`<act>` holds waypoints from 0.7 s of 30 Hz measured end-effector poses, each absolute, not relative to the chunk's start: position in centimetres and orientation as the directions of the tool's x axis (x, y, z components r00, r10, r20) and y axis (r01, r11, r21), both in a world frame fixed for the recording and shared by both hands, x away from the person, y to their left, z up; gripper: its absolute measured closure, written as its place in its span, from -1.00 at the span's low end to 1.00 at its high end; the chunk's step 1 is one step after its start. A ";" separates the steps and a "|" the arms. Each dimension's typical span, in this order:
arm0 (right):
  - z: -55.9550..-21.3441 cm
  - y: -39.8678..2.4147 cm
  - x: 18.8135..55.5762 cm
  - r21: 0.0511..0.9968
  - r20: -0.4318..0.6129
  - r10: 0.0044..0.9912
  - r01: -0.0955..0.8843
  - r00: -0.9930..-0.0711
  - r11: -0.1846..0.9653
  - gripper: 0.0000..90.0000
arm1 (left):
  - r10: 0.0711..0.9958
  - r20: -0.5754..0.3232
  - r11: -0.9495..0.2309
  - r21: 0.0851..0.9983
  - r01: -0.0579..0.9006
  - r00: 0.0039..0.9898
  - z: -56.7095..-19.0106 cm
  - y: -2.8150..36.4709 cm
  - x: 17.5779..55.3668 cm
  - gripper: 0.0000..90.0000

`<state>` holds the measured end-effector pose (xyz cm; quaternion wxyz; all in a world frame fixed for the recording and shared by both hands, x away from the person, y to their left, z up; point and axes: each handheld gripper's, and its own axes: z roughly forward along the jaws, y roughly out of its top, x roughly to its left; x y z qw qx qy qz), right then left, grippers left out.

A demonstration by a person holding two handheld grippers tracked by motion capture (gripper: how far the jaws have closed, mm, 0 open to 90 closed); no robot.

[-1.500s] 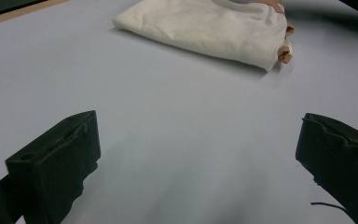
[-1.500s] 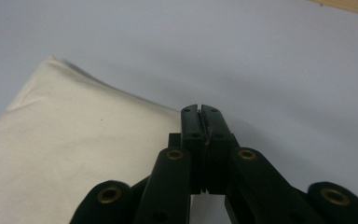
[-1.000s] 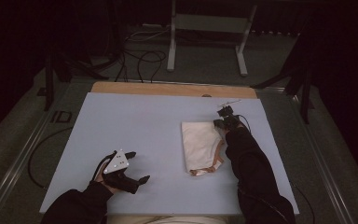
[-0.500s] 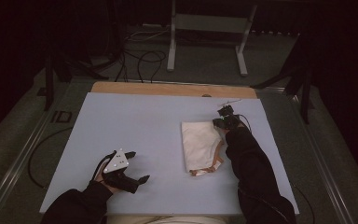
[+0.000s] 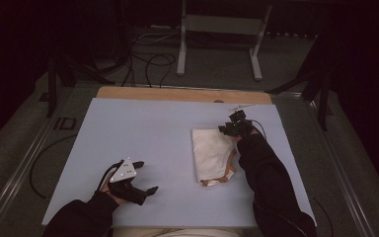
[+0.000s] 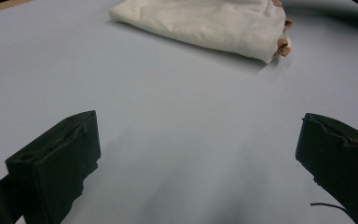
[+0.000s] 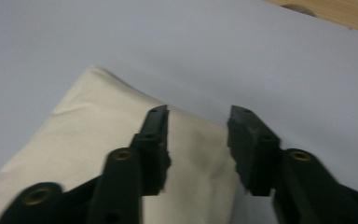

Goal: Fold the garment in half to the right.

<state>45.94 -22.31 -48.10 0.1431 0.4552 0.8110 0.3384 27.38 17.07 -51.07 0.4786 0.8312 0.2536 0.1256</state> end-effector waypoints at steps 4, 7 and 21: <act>-47.9 -21.9 45.6 0.678 0.088 0.816 0.634 -0.571 0.370 -0.01 | 0.537 -0.038 -0.414 0.859 0.302 0.842 -51.1 17.1 27.4 -0.99; -47.9 -21.5 45.4 0.677 0.093 0.801 0.627 -0.591 0.384 -0.16 | 0.535 -0.041 -0.415 0.857 0.305 0.844 -51.1 17.2 27.4 -0.99; -47.4 -20.2 44.5 0.683 0.158 0.740 0.614 -0.654 0.396 -0.79 | 0.535 -0.055 -0.413 0.854 0.317 0.843 -51.0 17.6 27.6 -0.99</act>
